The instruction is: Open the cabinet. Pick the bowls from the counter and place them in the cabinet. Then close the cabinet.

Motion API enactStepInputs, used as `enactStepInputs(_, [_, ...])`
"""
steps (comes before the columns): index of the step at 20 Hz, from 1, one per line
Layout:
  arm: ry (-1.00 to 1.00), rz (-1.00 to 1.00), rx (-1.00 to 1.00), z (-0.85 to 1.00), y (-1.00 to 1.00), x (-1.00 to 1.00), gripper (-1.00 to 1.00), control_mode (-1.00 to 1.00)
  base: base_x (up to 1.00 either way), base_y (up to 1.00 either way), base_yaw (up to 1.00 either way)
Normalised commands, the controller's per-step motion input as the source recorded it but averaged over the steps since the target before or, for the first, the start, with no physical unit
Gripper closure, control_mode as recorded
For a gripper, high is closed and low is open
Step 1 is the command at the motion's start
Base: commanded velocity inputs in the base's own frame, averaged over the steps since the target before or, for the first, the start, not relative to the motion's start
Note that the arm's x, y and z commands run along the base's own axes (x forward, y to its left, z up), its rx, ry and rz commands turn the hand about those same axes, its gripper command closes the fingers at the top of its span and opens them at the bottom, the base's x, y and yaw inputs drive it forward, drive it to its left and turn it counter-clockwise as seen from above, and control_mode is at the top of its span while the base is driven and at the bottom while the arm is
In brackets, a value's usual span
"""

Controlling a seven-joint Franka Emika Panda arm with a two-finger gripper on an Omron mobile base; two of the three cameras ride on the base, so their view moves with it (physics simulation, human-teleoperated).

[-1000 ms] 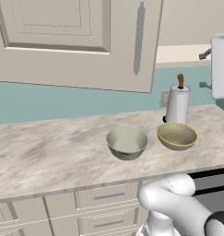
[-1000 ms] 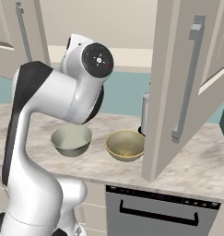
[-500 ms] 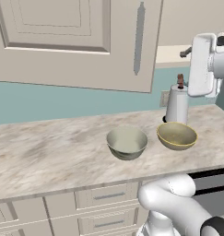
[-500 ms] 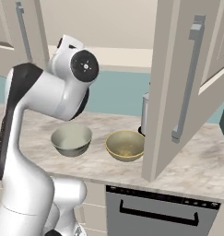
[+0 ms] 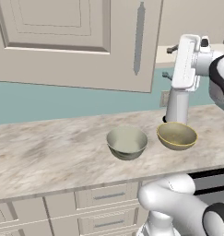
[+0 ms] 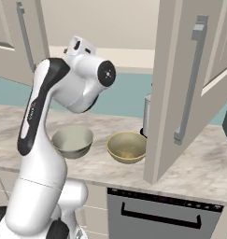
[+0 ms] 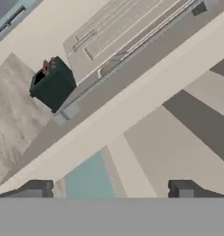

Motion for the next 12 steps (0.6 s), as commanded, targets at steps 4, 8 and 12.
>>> enactStepInputs(4, [-0.07, 0.15, 0.05, 0.0, 0.19, 0.71, -1.0, -1.0, 0.0, 0.0, 0.0])
enactStepInputs(8, [-0.03, 0.1, 0.01, 0.0, 0.42, 0.61, -1.0, -1.0, 0.0, 0.0, 0.0])
enactStepInputs(12, [0.0, 0.09, 0.0, 0.01, 0.48, 0.14, -1.0, -1.0, 0.0, 0.0, 0.0])
